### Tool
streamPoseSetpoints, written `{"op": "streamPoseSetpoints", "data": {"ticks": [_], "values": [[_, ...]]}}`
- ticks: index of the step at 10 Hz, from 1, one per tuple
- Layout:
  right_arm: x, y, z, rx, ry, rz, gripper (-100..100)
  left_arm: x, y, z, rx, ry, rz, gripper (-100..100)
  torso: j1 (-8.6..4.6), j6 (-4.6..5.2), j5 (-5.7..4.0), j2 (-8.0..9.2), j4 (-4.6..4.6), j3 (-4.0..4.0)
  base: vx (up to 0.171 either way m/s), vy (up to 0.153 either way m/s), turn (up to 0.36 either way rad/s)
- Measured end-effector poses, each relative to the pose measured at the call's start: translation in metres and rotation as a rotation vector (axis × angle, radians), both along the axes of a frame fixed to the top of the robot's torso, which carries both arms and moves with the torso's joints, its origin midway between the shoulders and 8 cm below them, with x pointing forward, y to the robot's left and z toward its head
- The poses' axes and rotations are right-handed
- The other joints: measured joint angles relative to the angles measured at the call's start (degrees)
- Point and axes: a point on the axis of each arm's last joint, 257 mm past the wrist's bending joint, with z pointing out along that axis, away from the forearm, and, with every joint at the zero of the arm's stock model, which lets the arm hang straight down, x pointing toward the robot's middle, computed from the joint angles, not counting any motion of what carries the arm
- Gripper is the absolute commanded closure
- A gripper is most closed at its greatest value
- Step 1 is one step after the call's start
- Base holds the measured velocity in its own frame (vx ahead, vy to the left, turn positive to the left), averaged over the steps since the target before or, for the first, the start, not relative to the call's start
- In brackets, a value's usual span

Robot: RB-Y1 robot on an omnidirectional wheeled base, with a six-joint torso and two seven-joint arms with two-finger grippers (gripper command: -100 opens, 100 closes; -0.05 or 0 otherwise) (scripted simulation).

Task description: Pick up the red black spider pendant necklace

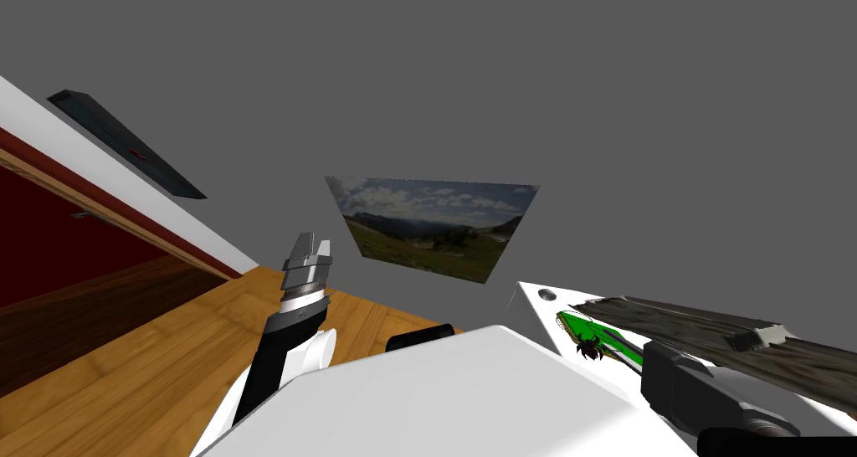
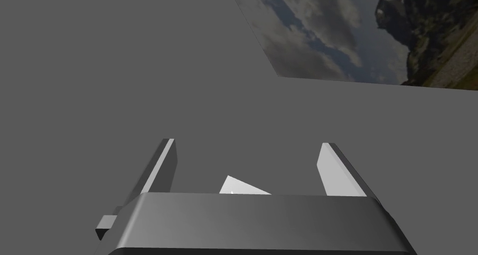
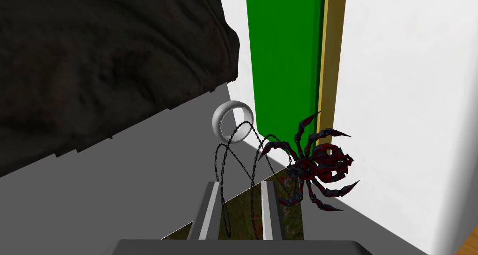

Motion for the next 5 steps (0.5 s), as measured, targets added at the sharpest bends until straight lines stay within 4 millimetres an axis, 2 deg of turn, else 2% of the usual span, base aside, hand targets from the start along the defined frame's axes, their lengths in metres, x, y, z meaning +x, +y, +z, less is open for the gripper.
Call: {"op": "streamPoseSetpoints", "data": {"ticks": [1, 2, 3, 4, 5], "values": [[0.0, 0.0, 0.0, 0.0, 0.0, 0.0, 100, 0.0, 0.0, 0.0, 0.0, 0.0, 0.0, 0, -0.01, 0.0, 0.0, 0.0, 0.0, 0.0, 0.0, 0.0, 0.0], [0.0, 0.0, 0.0, 0.0, 0.0, 0.0, 0, 0.0, 0.0, 0.0, 0.0, 0.0, 0.0, 0, -0.01, 0.0, 0.0, 0.0, 0.0, 0.0, 0.0, 0.0, 0.0], [0.0, 0.0, 0.0, 0.0, 0.0, 0.0, 100, 0.0, 0.0, 0.0, 0.0, 0.0, 0.0, 0, -0.02, 0.0, -0.01, 0.01, 0.0, 0.01, -0.041, 0.003, -0.094], [0.0009, 0.0026, 0.0034, -0.001, 0.001, 0.006, 100, 0.0, 0.0, 0.0, 0.0, 0.0, 0.0, 0, 0.03, 0.05, 0.02, 0.15, 0.02, 0.08, -0.027, 0.004, -0.029], [0.0009, 0.0029, 0.0039, -0.001, 0.002, 0.007, 0, 0.0, 0.0, 0.0, 0.0, 0.0, 0.0, 0, 0.01, 0.02, 0.0, 0.14, 0.04, 0.09, 0.0, 0.0, 0.0]]}}
